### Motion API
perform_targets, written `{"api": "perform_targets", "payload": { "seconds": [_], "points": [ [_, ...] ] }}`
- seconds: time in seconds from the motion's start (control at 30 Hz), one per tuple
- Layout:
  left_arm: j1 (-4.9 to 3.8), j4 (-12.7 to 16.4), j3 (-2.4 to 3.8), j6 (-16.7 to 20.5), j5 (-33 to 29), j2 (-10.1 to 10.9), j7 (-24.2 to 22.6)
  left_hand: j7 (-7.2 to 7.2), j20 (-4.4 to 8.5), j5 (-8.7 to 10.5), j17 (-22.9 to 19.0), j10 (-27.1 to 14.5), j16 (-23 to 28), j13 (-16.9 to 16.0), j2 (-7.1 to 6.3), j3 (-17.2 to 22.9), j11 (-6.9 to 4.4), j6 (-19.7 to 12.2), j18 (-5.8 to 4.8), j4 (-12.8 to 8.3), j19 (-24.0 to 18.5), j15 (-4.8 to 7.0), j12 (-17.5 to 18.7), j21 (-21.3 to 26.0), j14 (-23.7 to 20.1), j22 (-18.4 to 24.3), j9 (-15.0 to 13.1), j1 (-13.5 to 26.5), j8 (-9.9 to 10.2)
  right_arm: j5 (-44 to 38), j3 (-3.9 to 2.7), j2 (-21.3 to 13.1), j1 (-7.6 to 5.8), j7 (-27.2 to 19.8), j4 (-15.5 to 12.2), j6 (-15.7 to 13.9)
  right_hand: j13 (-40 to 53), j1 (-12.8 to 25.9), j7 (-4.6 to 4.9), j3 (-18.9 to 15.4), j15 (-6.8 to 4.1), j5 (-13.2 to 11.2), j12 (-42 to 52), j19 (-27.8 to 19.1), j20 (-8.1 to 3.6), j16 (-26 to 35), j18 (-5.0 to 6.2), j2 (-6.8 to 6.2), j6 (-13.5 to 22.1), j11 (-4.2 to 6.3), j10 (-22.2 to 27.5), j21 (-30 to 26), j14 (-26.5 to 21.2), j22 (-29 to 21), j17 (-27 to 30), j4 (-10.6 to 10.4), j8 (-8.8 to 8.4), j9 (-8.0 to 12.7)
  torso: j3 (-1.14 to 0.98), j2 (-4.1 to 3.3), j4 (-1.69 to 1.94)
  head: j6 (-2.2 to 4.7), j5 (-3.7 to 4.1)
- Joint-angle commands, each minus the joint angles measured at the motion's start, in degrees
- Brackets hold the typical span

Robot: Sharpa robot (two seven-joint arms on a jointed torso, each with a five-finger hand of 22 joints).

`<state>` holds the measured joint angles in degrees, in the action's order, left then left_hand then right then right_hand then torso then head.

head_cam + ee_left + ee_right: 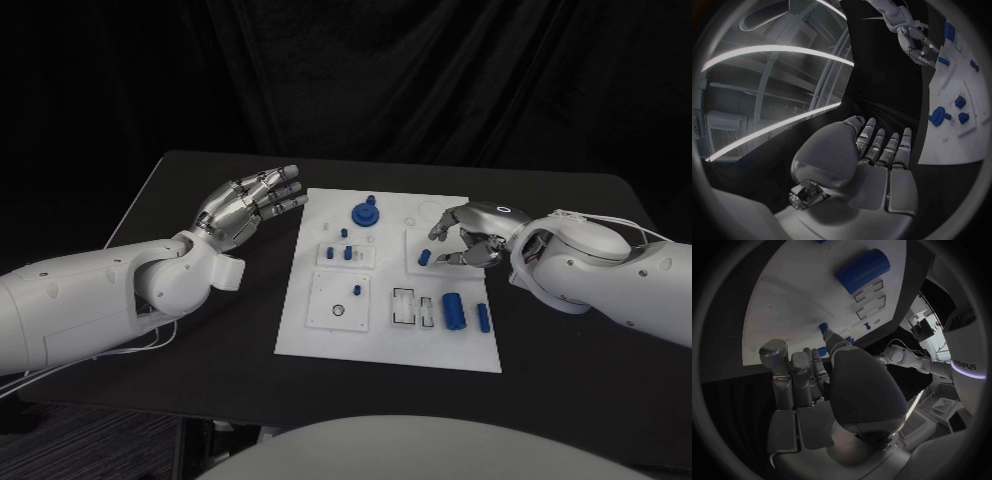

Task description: Assemble the parts on the task board

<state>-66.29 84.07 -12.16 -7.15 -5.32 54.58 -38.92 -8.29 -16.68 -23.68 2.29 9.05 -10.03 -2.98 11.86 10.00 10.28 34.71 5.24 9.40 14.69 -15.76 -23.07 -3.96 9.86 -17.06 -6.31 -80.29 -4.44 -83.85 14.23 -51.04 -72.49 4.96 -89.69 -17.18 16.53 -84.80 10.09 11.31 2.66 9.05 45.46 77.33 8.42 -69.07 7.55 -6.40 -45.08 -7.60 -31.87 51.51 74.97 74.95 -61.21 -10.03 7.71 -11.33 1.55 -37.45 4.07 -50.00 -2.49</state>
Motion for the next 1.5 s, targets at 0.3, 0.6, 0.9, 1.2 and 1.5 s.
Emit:
{"api": "perform_targets", "payload": {
  "seconds": [0.3, 0.6, 0.9, 1.2, 1.5],
  "points": [
    [0.21, 0.13, 0.06, -1.07, -0.35, 0.06, -3.37, 0.00, -0.13, -0.32, 0.10, 0.23, -0.34, -0.11, 0.35, 0.50, 0.37, 0.32, -0.65, -0.07, 0.48, -0.11, -0.43, -0.24, 0.63, 0.04, -0.03, 0.17, -0.28, -0.72, -0.07, 2.73, 1.72, -2.96, 2.47, -1.37, -3.05, -0.52, -0.14, 0.12, -0.50, 1.62, -3.10, 2.94, -0.49, -3.41, -1.72, 0.88, -2.36, 0.84, -6.52, 7.58, 3.53, 7.47, -3.12, 0.42, 1.10, -0.03, 0.03, -0.03, 0.12, 0.00, 0.42],
    [0.28, 0.11, 0.06, -1.16, -0.35, 0.11, -3.02, 0.01, -0.12, -0.45, 0.10, 0.29, -0.42, -0.12, 0.35, 0.72, 0.43, 0.33, -0.69, -0.16, 0.49, -0.14, -0.50, -0.24, 0.68, 0.07, -0.04, 0.15, -0.30, -0.72, -0.10, 3.64, 2.23, -3.55, 3.18, -1.69, -4.04, -1.65, -0.86, 2.20, -1.49, 5.77, -4.20, 4.03, -1.36, -4.51, -2.26, 0.86, -4.96, 1.95, -12.18, 11.31, 4.80, 8.18, -4.24, 0.79, 2.42, -1.07, 0.05, -0.05, -0.05, 0.00, 0.01],
    [0.42, -0.01, 0.06, -1.43, -0.35, -0.07, -2.84, -0.03, -0.12, -0.59, 0.09, 0.30, -0.44, -0.12, 0.36, 0.93, 0.44, 0.32, -0.73, -0.25, 0.51, -0.16, -0.50, -0.24, 0.65, 0.10, -0.03, 0.12, -0.30, -0.72, -0.12, 4.04, 2.33, -3.72, 3.51, -3.04, -3.30, -3.25, -1.40, 4.39, -2.20, 10.39, -3.49, 4.60, -2.02, -5.33, -2.59, 1.23, -8.21, 2.66, -15.11, 13.60, 5.73, 8.61, -5.24, 2.56, 4.98, -3.27, 0.05, -0.05, 0.14, 0.00, 0.26],
    [0.66, -0.23, 0.06, -1.75, -0.35, -0.09, -2.64, -0.06, -0.12, -0.75, 0.07, 0.27, -0.45, -0.10, 0.42, 1.22, 0.48, 0.16, -0.77, -0.31, 0.45, -0.17, -0.44, -0.20, 0.59, 0.20, -0.01, 0.12, -0.28, -0.67, -0.15, 3.54, 2.34, -4.41, 2.82, -7.57, -2.16, -3.76, -2.67, 5.82, -3.54, 10.93, -2.95, 5.15, -3.27, -6.64, -2.88, 2.05, -10.58, 4.24, -18.89, 15.77, 7.30, 8.97, -7.01, 5.10, 10.68, -8.02, 0.11, 0.00, 0.00, 0.00, -0.36],
    [0.79, -0.26, 0.06, -1.88, -0.35, -0.02, -2.48, -0.12, -0.11, -0.93, 0.05, 0.20, -0.48, -0.08, 0.53, 1.68, 0.60, 0.05, -0.83, -0.36, 0.34, -0.23, -0.35, -0.15, 0.50, 0.36, 0.02, 0.17, -0.27, 0.60, -0.51, 2.42, 2.23, -4.49, 0.93, -9.88, -2.01, -2.67, -3.02, 5.82, -3.76, 9.29, -3.86, 5.18, -3.53, -6.61, -2.91, 1.80, -10.22, 4.49, -19.53, 16.05, 7.56, 8.96, -7.05, 5.18, 12.73, -10.30, 0.10, 0.05, 0.05, 0.00, -0.91]
  ]
}}
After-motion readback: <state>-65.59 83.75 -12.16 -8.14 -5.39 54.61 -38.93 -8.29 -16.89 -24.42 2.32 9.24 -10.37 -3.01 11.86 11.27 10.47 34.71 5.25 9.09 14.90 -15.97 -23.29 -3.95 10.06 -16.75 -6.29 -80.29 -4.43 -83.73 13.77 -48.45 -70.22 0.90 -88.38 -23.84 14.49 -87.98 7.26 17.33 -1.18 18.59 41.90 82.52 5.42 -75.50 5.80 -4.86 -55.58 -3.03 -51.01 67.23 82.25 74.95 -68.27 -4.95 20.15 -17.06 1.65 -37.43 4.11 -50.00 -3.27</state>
